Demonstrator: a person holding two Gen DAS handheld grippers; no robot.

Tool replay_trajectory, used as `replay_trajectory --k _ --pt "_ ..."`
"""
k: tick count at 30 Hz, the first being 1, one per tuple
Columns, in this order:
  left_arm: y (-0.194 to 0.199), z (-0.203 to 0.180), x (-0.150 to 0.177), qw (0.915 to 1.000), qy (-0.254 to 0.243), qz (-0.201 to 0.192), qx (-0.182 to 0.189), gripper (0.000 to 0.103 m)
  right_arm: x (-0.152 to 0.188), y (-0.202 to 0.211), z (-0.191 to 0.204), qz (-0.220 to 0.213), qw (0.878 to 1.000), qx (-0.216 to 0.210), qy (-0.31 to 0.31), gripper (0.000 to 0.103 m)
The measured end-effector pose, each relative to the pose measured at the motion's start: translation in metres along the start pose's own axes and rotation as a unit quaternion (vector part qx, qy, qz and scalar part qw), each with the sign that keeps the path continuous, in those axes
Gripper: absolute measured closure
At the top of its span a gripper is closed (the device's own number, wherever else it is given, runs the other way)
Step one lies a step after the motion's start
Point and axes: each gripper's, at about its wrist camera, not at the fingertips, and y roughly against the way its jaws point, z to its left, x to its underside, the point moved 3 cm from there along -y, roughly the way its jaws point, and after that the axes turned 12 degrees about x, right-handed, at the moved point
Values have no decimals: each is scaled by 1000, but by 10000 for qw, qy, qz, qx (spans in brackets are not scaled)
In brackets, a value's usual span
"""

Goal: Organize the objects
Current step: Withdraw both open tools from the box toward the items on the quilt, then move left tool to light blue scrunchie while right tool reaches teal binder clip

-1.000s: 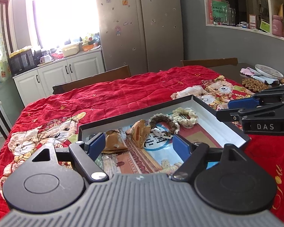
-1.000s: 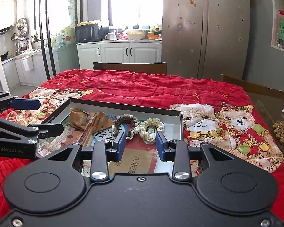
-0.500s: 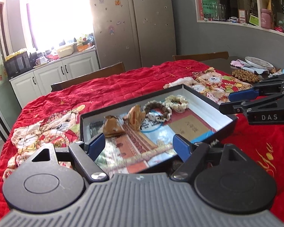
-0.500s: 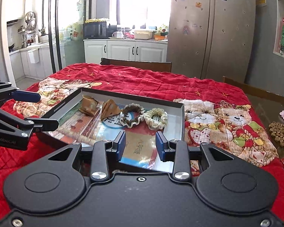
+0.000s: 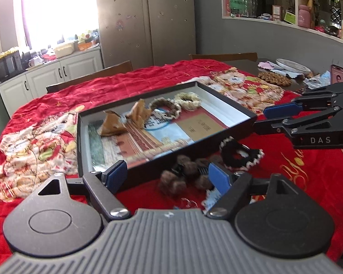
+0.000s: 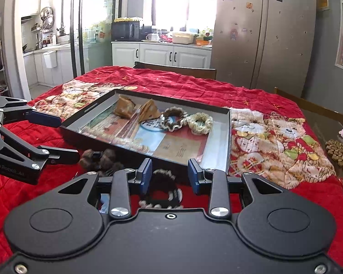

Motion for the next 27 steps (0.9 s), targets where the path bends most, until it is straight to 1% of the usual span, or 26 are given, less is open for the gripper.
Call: replay_trajectory --k 6,15,19,27 --pt "5 -7 13 9997 178 75 172 17 19 10 4 50 9999 -85 32 70" --pt "5 -14 31 9979 438 253 413 17 47 20 11 196 9992 -348 10 70" --pt "4 -18 37 9967 529 299 541 17 57 26 15 180 9990 -400 129 70" --pt "0 -24 46 9946 594 468 717 26 75 33 22 248 9978 -560 266 70"
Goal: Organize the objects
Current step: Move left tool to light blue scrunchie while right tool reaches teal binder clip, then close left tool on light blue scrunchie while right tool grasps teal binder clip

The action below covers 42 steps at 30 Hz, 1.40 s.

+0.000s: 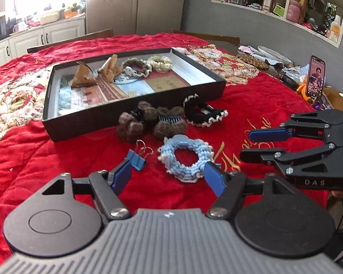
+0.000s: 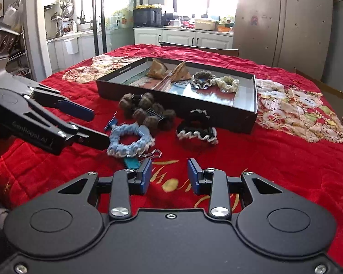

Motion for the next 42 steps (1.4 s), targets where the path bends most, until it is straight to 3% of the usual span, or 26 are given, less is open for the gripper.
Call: replay_trajectory --k 11,23,30,38,42 --pt "-15 -1 7 9997 119 176 122 37 9 -5 12 12 9997 -220 101 70" --pt "-23 3 2 9992 367 38 164 37 10 -11 27 -33 9993 -329 183 70" --pt "-22 10 -1 9967 690 -48 429 36 8 -22 33 -28 9996 -236 145 70" --pt "-27 18 -5 9928 1086 -132 485 36 5 -29 36 -23 9998 -150 92 70" --pt "-29 19 -6 9925 1120 -152 460 41 5 -28 37 -33 9998 -158 115 74"
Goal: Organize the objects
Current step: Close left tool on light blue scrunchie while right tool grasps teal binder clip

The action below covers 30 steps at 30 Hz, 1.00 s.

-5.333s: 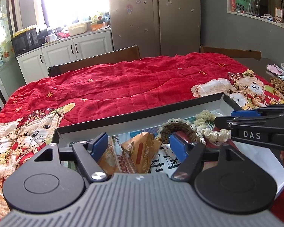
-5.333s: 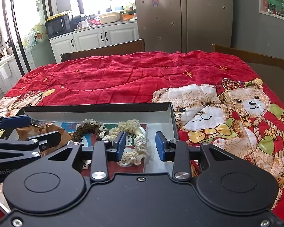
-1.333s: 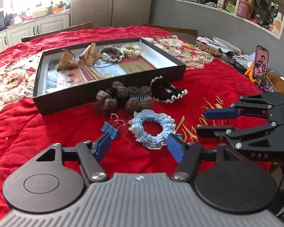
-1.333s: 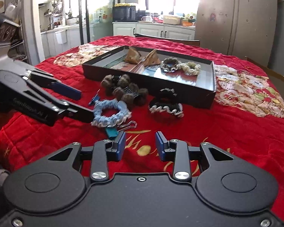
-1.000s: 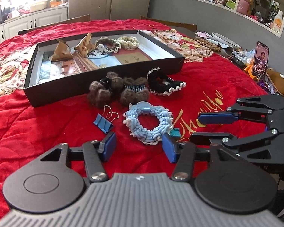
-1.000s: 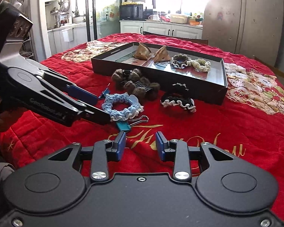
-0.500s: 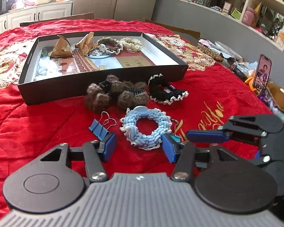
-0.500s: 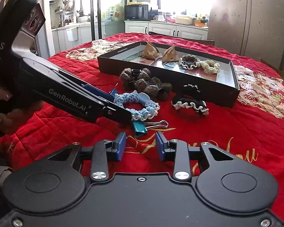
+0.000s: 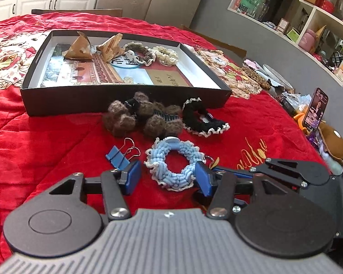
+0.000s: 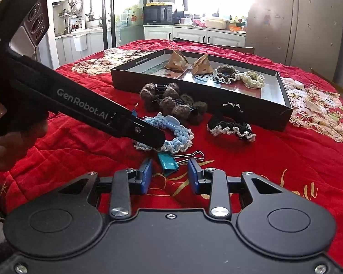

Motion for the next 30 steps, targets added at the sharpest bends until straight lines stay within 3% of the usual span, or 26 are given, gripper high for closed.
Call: replay_trajectory --k 2,8,16,30 --pt "-1 1 -1 10000 18 -9 -24 49 -1 0 1 -14 10000 -1 32 77" --pt "-2 2 0 10000 28 -32 -89 61 0 0 4 -30 10000 -21 65 84" --pt "-4 0 1 9999 -55 54 -119 86 1 0 5 -41 9999 -20 96 85" --pt "2 -5 3 9995 -220 60 -205 88 1 2 4 -44 9999 -24 95 86"
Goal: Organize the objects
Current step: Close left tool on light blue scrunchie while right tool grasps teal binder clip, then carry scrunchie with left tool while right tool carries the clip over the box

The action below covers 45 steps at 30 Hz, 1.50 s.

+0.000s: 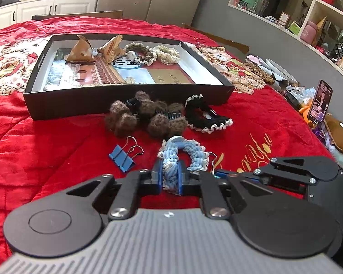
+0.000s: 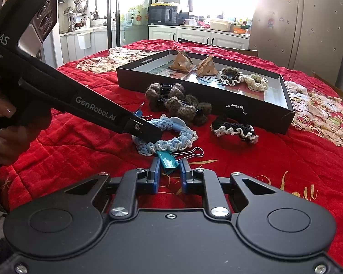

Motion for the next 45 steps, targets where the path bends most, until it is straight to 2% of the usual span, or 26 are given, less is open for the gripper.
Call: replay_trajectory --k 19,34,45 --pt "26 -12 0 9995 -295 -83 -31 89 -5 23 -8 -169 9999 -2 -19 86" --pt "57 -17 -22 9972 -484 -547 -127 89 -29 48 -22 -597 9981 31 -132 86" --pt "66 -20 -43 9936 -704 -843 -263 89 -49 48 -33 -838 9960 241 -174 86"
